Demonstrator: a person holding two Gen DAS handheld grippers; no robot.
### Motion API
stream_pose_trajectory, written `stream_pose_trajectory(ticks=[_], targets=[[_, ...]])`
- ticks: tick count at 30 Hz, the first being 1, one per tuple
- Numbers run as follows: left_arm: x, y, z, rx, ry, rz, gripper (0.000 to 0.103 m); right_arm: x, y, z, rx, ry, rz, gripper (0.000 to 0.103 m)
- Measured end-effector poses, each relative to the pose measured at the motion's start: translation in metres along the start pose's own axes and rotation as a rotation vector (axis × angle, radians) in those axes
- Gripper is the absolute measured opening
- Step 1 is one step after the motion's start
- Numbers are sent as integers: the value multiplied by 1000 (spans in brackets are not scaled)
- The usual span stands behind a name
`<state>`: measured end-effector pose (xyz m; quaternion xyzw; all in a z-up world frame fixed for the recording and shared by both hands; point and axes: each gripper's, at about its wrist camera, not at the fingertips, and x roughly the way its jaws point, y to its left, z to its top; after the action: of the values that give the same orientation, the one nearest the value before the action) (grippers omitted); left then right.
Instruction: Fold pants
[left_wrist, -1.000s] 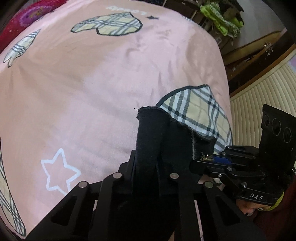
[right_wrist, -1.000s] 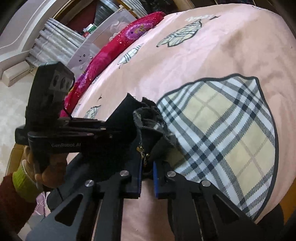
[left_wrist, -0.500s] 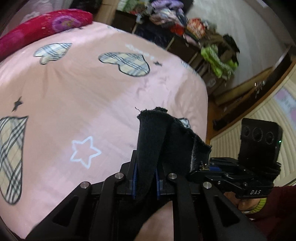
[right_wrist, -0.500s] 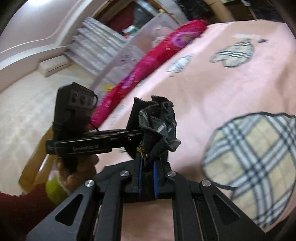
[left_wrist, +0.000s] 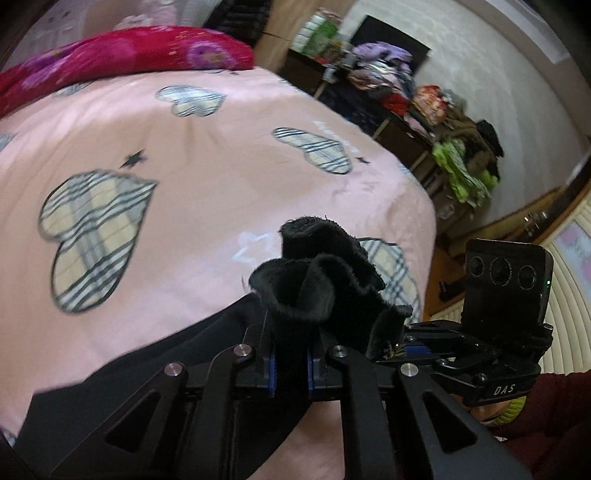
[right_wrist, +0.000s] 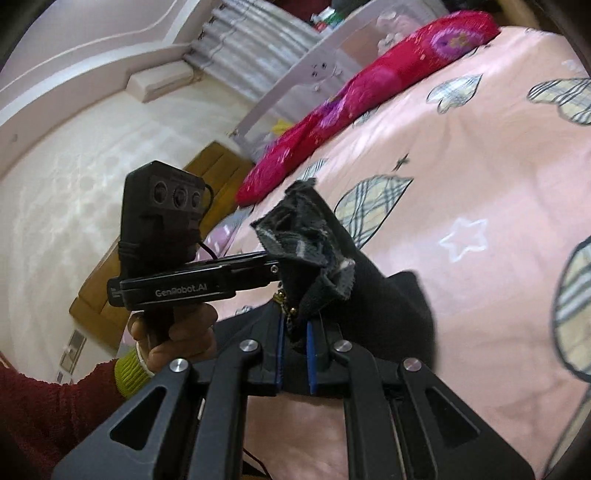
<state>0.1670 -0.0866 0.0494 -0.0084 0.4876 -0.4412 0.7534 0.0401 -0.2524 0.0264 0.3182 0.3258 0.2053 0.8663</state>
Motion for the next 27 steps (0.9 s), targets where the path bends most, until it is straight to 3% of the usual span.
stream_pose_trajectory(ticks=[10, 19, 25, 27], targets=[[9, 57, -44, -157, 29, 79, 6, 58, -4, -24, -20, 151, -2, 11], [9, 78, -71, -239, 18, 126, 7, 88, 3, -35, -82, 252, -50, 12], [-4, 86, -86, -303, -1, 176, 8, 101, 7, -43, -96, 320, -85, 17], [-12, 87, -92, -327, -9, 196, 8, 105, 8, -45, -89, 338, -78, 29]])
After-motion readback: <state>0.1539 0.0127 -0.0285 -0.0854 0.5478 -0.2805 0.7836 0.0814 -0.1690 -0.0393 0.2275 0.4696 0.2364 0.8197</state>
